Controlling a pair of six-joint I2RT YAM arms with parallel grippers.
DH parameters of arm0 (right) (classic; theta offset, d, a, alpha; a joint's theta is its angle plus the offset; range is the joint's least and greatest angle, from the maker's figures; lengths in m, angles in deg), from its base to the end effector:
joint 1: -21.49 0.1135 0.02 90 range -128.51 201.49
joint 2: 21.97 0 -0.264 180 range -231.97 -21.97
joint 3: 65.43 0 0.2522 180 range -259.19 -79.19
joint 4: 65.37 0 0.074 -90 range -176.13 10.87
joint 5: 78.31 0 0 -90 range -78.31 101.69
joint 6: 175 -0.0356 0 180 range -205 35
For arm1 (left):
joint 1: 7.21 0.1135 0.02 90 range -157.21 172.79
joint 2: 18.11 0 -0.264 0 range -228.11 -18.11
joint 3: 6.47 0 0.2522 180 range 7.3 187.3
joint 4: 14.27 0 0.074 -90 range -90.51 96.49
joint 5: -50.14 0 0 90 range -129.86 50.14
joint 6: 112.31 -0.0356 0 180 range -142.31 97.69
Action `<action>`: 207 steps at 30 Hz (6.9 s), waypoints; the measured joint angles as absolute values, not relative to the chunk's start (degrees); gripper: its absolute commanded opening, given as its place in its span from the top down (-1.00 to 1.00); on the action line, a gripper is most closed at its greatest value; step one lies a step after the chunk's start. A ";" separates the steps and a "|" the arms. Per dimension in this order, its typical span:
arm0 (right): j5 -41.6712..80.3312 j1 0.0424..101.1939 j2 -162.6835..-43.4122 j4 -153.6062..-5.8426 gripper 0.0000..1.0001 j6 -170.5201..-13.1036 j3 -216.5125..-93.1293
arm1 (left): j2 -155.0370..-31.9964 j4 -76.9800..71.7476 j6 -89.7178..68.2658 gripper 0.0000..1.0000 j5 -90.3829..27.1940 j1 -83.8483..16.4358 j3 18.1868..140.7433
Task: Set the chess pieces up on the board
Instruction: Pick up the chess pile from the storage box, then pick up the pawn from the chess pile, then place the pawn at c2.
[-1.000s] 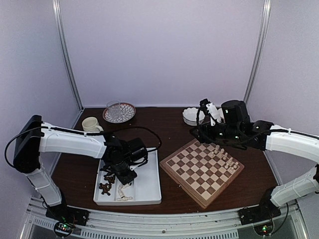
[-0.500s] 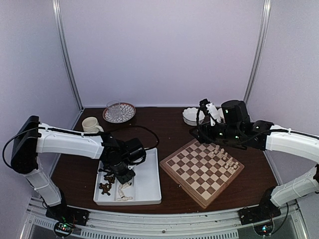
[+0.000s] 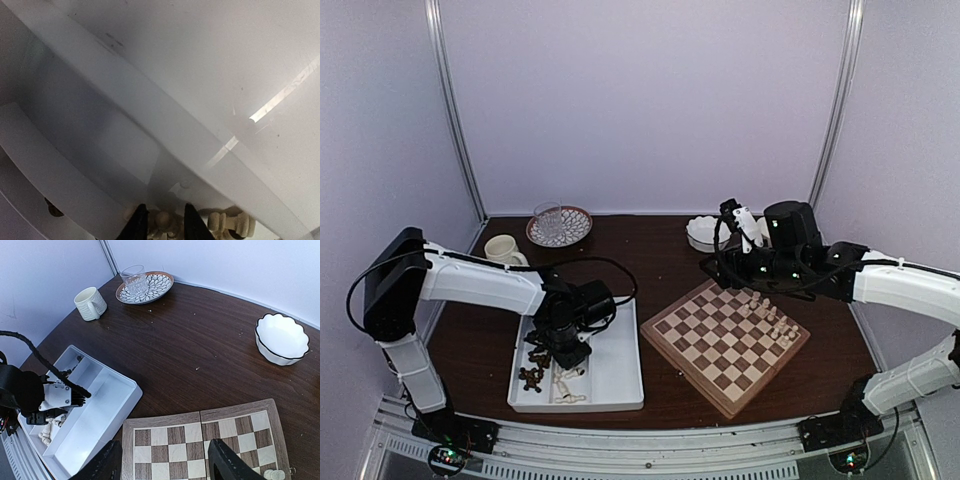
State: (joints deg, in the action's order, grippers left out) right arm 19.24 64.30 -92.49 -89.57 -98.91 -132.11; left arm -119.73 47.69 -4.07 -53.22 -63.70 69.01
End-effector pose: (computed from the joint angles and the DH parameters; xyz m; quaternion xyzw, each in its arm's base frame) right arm 0.2023 0.1938 0.2941 -0.2463 0.8200 0.2936 0.4252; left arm 0.1742 -0.2482 0.1524 0.3235 0.9389 0.0824 0.0837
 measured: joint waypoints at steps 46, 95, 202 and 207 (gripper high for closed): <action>37.45 69.83 -95.42 -73.06 -0.99 -105.38 -127.46 | -76.44 12.35 -8.87 0.96 -28.48 -62.76 46.52; 54.61 83.20 -111.79 -49.50 0.28 -98.45 -128.40 | -72.09 -7.91 -6.08 0.96 -9.16 -62.76 40.35; 10.24 59.69 -119.81 -149.65 1.00 -87.87 -158.56 | -74.82 -3.85 -9.36 1.00 -28.57 -62.76 38.37; 10.91 56.78 -119.81 -148.71 1.00 -88.42 -154.69 | -74.91 -3.87 -9.36 1.00 -28.54 -62.76 38.37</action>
